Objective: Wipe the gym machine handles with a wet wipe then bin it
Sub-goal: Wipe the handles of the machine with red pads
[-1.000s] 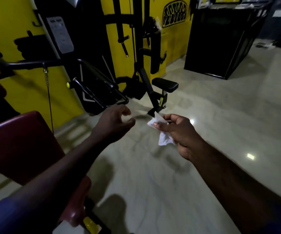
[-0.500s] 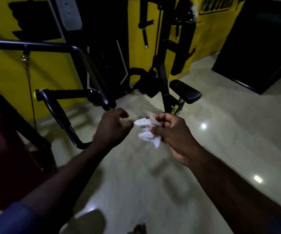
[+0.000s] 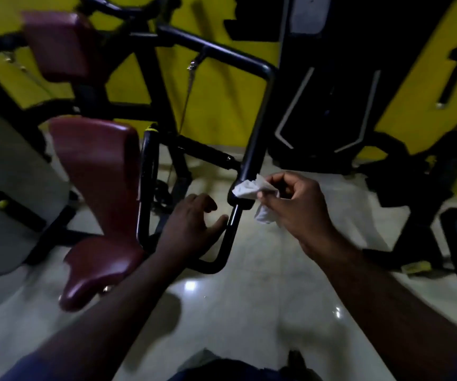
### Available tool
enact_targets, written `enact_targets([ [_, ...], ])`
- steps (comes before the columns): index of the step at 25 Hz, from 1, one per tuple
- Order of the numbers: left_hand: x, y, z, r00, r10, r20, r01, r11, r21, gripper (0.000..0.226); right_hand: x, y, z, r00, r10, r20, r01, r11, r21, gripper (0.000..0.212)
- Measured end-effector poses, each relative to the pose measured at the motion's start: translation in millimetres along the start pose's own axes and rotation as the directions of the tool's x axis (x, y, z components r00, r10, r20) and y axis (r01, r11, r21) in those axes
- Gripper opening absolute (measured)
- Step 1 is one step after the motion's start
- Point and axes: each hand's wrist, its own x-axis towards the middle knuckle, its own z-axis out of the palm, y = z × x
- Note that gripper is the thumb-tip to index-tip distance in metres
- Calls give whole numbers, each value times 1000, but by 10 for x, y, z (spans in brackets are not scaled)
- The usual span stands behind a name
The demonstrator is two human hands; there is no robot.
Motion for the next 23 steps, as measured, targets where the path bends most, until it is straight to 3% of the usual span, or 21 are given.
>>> enact_targets([
  [2, -136, 111, 40, 993, -104, -52, 108, 992, 70, 44, 158, 33, -49, 981, -160, 111, 169, 983, -76, 12],
  [4, -304, 197, 70, 970, -195, -142, 212, 971, 114, 35, 271, 125, -27, 917, -345, 199, 368, 925, -93, 15],
  [6, -525, 256, 102, 947, -265, -184, 292, 946, 140, 31, 293, 308, 89, 808, -512, 292, 565, 814, -137, 22],
  [9, -786, 279, 151, 956, -177, -236, 232, 944, 234, 30, 213, 577, 288, 629, -594, 502, 767, 581, -273, 34],
  [11, -918, 238, 193, 966, -106, -235, 182, 926, 331, 27, 121, 690, 330, 579, -564, 589, 802, 523, -288, 44],
  [16, -1028, 166, 374, 953, -182, -243, 281, 833, 476, 52, -109, 761, 364, 620, -520, 588, 749, 616, -244, 58],
  [18, -1052, 113, 425, 955, -137, -262, 251, 843, 476, 51, -348, 748, 362, 544, -523, 657, 786, 592, -180, 55],
  [20, -1049, 13, 418, 961, -67, -266, 198, 844, 499, 49, -284, 736, 330, 427, -531, 732, 857, 496, -140, 51],
  [21, -1054, -33, 419, 963, -42, -266, 178, 840, 512, 49, -138, 741, 309, 423, -517, 744, 870, 460, -175, 51],
  [23, -1070, -107, 449, 960, -16, -281, 164, 843, 513, 48, 239, 755, 283, 495, -483, 722, 849, 443, -286, 51],
])
